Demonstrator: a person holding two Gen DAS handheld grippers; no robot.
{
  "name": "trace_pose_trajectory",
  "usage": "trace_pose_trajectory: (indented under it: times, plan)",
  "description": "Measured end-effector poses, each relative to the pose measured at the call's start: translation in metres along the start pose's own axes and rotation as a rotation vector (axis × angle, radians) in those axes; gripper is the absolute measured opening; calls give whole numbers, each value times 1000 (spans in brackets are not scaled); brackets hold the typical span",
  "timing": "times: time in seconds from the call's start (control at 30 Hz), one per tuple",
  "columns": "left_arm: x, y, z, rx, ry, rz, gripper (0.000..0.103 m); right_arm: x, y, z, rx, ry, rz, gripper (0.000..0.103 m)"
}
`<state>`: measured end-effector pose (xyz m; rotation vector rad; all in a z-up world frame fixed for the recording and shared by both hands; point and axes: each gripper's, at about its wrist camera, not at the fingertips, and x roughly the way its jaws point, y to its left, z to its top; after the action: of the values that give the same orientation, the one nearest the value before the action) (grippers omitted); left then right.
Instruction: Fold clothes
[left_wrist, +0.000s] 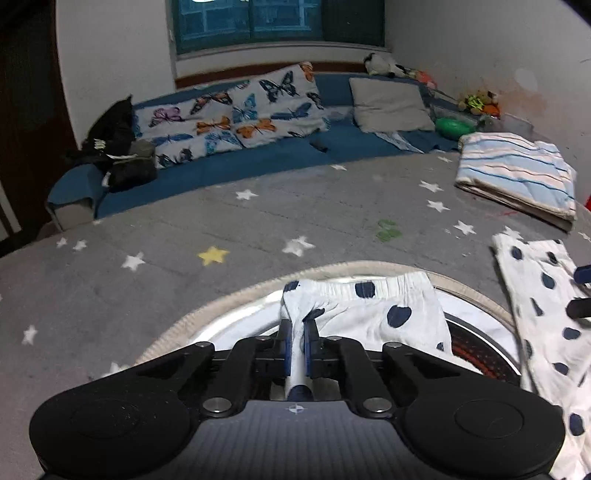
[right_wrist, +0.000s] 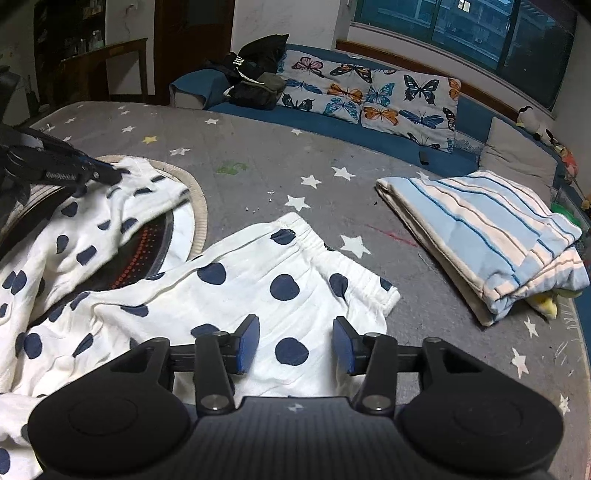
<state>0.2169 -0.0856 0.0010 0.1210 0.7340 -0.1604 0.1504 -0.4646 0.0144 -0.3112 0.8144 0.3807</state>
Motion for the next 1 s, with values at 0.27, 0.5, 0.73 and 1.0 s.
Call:
trace_pose_trajectory:
  times: [0.27, 0.5, 0.73, 1.0]
  plan:
    - [-19, 65, 7, -121, -68, 124, 6, 13, -7, 9, 16, -5, -9, 52]
    - [-22, 121, -9, -199, -15, 253, 7, 34, -23, 23, 77, -20, -45, 52]
    - [-24, 128, -9, -211, 19, 319, 18, 46, -33, 35, 108, -37, -113, 52]
    - [-3, 81, 7, -55, 19, 208, 15, 37, -16, 32, 46, -30, -22, 52]
